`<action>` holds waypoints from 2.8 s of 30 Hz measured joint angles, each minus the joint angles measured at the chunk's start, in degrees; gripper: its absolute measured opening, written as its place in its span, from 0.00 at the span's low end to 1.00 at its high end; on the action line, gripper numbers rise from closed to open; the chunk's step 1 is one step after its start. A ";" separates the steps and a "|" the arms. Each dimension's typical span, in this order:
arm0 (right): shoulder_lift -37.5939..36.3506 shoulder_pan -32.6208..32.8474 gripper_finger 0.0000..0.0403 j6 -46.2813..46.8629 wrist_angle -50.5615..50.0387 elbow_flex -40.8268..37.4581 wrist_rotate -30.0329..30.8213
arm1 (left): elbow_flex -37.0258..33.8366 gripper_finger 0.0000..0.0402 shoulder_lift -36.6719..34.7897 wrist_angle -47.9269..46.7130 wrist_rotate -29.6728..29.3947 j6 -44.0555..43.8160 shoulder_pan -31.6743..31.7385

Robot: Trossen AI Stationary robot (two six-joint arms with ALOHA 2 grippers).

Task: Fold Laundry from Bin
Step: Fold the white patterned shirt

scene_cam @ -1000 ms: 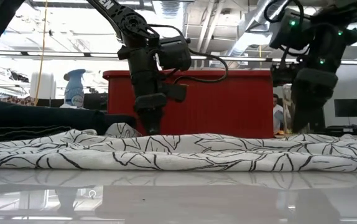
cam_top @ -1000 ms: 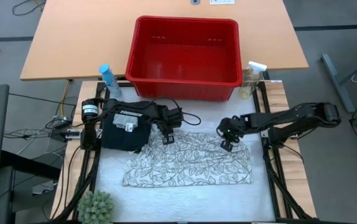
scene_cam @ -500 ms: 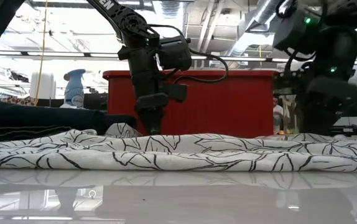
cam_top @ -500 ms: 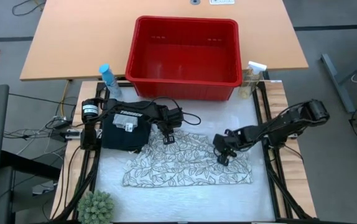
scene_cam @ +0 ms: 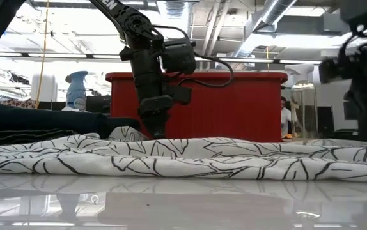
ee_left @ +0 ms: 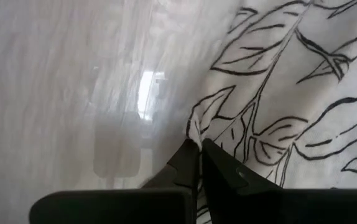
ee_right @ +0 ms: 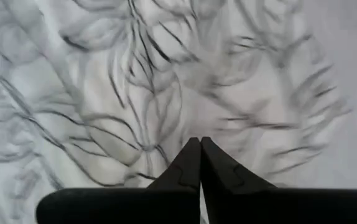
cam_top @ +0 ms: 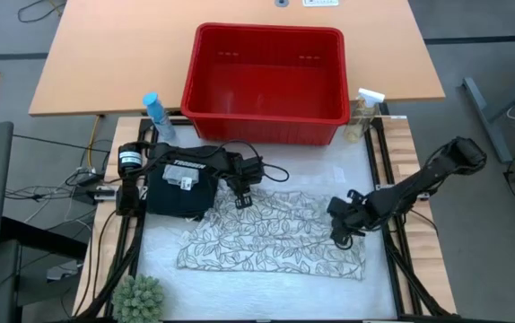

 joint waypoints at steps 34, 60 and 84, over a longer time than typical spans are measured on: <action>2.39 -45.01 0.56 -21.19 4.49 -2.16 -18.40 | 0.00 0.09 0.00 2.61 0.30 1.68 -0.03; -6.56 -42.66 0.41 -1.30 -7.50 0.26 -0.81 | -0.02 0.03 -1.62 2.12 -7.90 -0.42 0.78; 9.77 -55.10 0.50 -22.07 14.00 3.88 -3.07 | -0.02 0.03 -1.62 8.01 -7.42 -0.02 1.24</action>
